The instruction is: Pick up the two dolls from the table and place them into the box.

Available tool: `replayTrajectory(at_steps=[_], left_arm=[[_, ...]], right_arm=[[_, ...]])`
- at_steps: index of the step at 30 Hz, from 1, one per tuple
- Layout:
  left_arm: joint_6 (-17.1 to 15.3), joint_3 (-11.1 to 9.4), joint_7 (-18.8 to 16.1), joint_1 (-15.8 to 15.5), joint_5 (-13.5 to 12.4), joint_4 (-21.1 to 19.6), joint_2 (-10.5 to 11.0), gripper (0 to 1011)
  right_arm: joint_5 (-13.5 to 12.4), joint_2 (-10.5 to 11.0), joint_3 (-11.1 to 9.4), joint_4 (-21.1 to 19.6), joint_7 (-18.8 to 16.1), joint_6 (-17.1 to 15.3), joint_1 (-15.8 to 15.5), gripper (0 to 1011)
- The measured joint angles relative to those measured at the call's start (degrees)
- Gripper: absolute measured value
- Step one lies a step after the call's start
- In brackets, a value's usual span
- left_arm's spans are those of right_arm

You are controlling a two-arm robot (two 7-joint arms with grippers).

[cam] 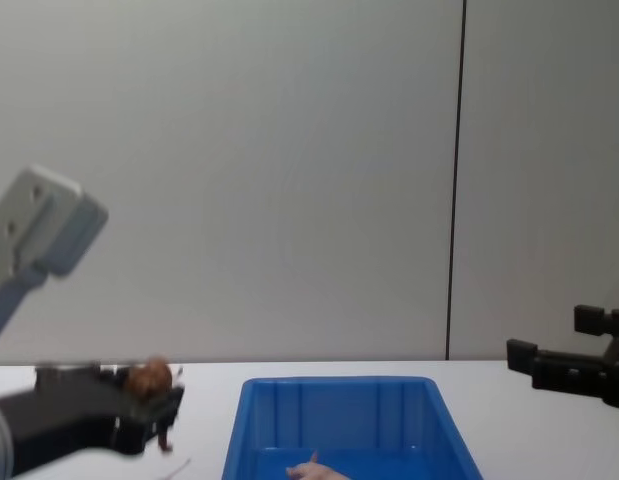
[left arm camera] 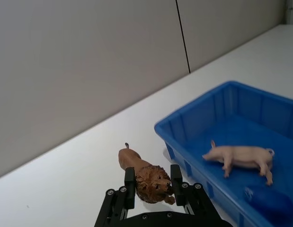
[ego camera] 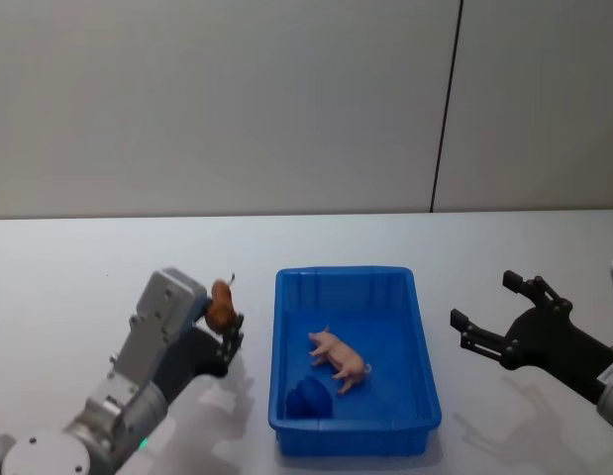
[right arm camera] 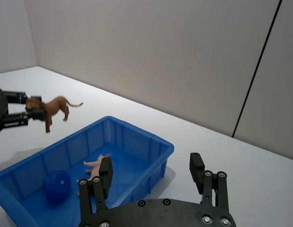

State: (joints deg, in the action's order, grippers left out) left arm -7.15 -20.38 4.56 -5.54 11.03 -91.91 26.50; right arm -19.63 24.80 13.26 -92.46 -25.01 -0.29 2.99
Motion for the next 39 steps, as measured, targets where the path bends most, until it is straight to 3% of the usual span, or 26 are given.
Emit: replayTrajectory(at_steps=[11, 29, 39], left_arm=[[0.7, 0.5, 2.0, -3.3, -2.1, -2.3, -1.7, 452], [1.4, -2.5, 6.9, -5.7, -3.4, -1.0, -6.5, 455], [1.7, -3.7, 8.5, -5.8, -3.3, 0.3, -8.0, 766]], right_arm=[[0.0, 0.0, 0.0, 0.0, 0.0, 0.0, 0.0, 1001], [0.0, 0.0, 0.0, 0.0, 0.0, 0.0, 0.0, 1001], [0.0, 0.0, 0.0, 0.0, 0.0, 0.0, 0.0, 1001]])
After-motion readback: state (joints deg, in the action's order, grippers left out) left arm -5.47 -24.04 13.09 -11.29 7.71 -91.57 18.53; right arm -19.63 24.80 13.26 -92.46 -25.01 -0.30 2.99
